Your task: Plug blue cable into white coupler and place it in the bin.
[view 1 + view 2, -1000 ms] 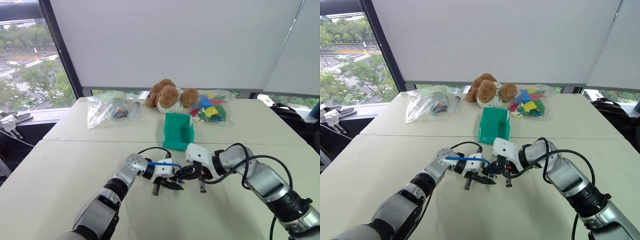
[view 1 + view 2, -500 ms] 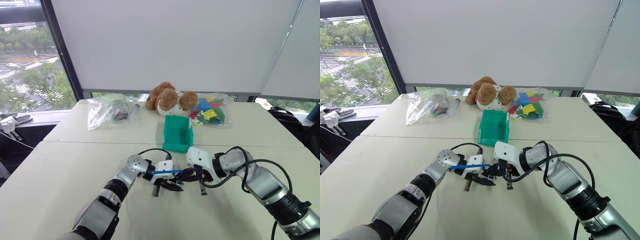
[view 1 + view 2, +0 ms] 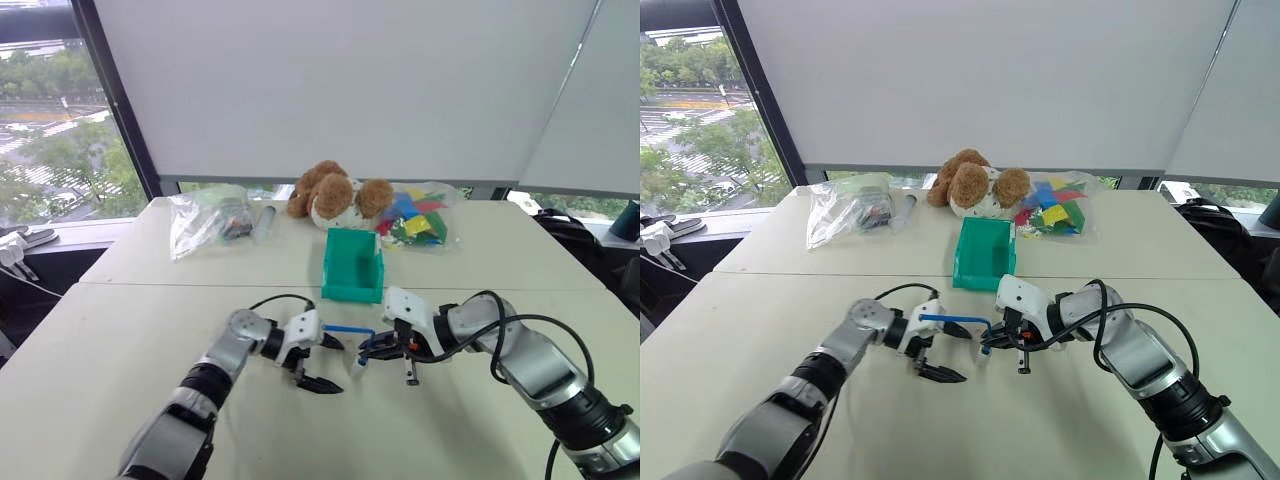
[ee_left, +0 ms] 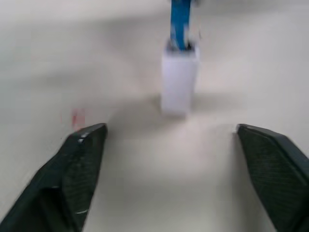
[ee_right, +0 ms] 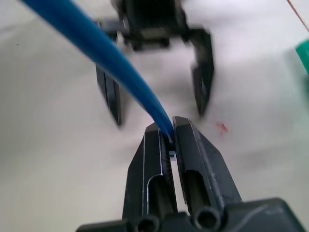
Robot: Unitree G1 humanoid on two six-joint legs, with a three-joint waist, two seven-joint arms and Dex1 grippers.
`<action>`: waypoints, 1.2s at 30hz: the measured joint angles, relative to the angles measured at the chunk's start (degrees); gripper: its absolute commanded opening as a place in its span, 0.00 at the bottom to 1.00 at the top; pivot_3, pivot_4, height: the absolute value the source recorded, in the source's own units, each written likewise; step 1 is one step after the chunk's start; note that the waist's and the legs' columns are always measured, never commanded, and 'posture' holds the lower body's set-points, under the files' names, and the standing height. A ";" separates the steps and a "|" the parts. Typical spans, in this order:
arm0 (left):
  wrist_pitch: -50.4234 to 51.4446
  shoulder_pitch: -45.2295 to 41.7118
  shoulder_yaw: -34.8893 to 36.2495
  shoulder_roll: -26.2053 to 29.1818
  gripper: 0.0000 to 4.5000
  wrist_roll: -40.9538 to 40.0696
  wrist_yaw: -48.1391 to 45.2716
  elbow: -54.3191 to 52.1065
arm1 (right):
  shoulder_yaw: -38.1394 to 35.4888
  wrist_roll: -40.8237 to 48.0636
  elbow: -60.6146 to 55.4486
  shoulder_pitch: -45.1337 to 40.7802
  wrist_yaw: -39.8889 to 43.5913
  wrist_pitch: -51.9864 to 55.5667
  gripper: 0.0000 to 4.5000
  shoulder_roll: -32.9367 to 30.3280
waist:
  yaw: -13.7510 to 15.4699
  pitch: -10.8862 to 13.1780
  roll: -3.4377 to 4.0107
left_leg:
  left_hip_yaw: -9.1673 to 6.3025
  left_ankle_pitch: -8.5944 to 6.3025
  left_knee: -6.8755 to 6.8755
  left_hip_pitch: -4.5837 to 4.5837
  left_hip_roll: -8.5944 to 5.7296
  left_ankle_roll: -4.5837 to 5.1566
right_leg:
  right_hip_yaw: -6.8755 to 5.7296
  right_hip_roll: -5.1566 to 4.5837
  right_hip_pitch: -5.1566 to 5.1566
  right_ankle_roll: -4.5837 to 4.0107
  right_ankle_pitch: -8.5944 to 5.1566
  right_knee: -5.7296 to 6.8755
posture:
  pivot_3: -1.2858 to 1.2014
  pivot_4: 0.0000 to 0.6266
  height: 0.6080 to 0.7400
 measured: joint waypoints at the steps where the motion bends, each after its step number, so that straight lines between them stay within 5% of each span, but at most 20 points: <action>1: 1.86 0.56 1.34 1.38 0.99 -0.91 0.25 -1.62 | -0.80 0.89 0.06 -0.42 -0.16 1.05 0.00 0.20 | 0.05 0.08 0.05 | 0.00 0.00 0.01 -0.02 -0.01 0.00 | 0.01 -0.05 -0.02 0.00 0.00 0.01 | 0.52 0.24 1.00; 7: 7.17 2.85 7.06 6.47 0.99 -3.87 5.90 -8.87 | -6.54 2.46 10.13 -16.41 -5.11 1.58 0.00 3.72 | 0.08 0.28 0.26 | 0.02 0.00 -0.02 -0.01 -0.04 -0.01 | 0.01 -0.07 -0.04 0.00 0.00 -0.01 | 0.52 0.24 1.00; 14: 14.22 7.42 11.11 7.90 0.99 -7.82 11.28 -16.22 | -6.82 -4.80 44.25 -31.99 -16.78 -8.31 0.00 13.65 | -0.04 0.30 0.27 | 0.10 0.02 -0.11 -0.04 -0.08 -0.04 | 0.01 -0.10 -0.10 0.00 0.01 0.01 | 0.52 0.24 1.00; 22: 21.30 12.14 11.48 8.57 0.99 -10.67 14.62 -26.28 | -7.05 -10.38 77.45 -40.07 -27.18 -19.34 0.00 23.61 | -1.23 0.33 0.32 | 0.16 0.08 -0.22 -0.04 -0.10 -0.14 | 0.03 -0.15 -0.22 0.00 0.01 0.12 | 0.52 0.24 1.00; 23: 21.91 12.27 11.48 8.63 1.00 -10.94 14.99 -26.84 | -7.27 -10.74 79.82 -40.25 -27.73 -20.07 0.17 24.16 | -1.21 0.34 0.33 | 0.17 0.08 -0.22 -0.04 -0.10 -0.15 | 0.03 -0.15 -0.21 0.00 0.01 0.12 | 0.52 0.24 1.00; 31: 23.04 12.77 11.43 8.86 1.00 -11.85 16.40 -28.40 | -10.66 -11.39 85.60 -44.84 -29.49 -22.63 1.00 24.73 | -1.31 0.50 0.60 | 0.18 0.10 -0.23 -0.04 -0.13 -0.17 | 0.03 -0.15 -0.24 0.01 0.01 0.15 | 0.52 0.24 1.00; 36: 23.15 12.88 11.25 8.52 1.00 -12.23 16.66 -28.45 | -12.94 -11.26 84.20 -48.16 -28.15 -23.02 1.00 22.38 | -1.27 0.50 0.61 | 0.18 0.10 -0.29 -0.04 -0.12 -0.19 | 0.03 -0.14 -0.26 0.01 0.01 0.14 | 0.52 0.24 1.00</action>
